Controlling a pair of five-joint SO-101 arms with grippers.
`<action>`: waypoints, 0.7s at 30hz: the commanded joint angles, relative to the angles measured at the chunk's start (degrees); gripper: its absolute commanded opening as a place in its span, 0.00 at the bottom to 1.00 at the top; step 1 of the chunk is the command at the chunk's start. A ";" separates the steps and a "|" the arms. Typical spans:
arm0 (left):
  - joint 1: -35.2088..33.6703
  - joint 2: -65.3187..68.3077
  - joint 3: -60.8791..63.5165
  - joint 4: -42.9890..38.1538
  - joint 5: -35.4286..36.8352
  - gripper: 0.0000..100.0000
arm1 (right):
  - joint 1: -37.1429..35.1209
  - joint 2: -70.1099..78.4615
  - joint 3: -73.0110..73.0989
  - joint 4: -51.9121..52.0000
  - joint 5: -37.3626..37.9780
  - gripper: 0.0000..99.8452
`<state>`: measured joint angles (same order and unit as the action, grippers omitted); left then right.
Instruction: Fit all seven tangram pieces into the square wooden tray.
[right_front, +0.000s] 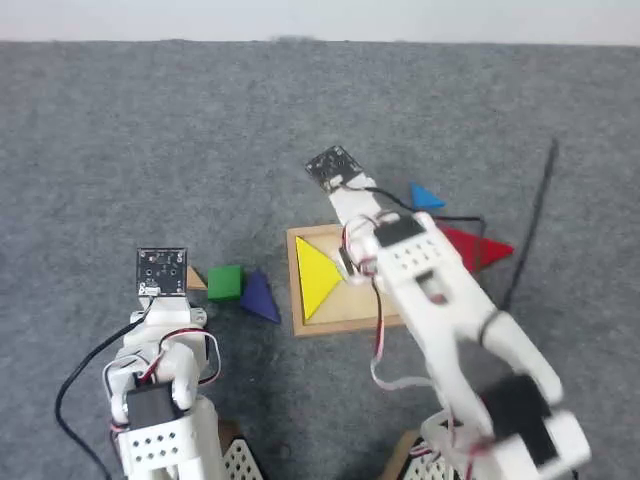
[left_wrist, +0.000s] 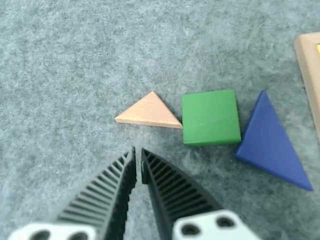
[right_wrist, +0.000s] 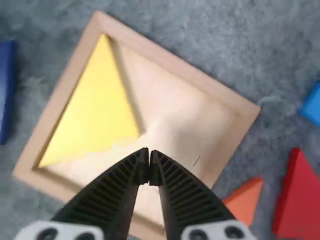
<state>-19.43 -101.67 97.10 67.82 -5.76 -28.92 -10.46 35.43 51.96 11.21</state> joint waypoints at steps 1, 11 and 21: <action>-0.18 -0.70 -0.57 0.18 0.62 0.02 | 6.81 -11.65 1.41 1.98 2.73 0.07; -0.18 -0.70 -0.57 0.18 0.62 0.02 | -1.27 2.42 -3.43 -3.21 1.41 0.09; -0.18 -0.70 -0.57 0.18 0.62 0.02 | -5.14 14.81 -8.53 -1.63 0.53 0.09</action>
<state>-19.43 -101.67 97.10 67.82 -5.76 -30.95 4.66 29.45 50.11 12.70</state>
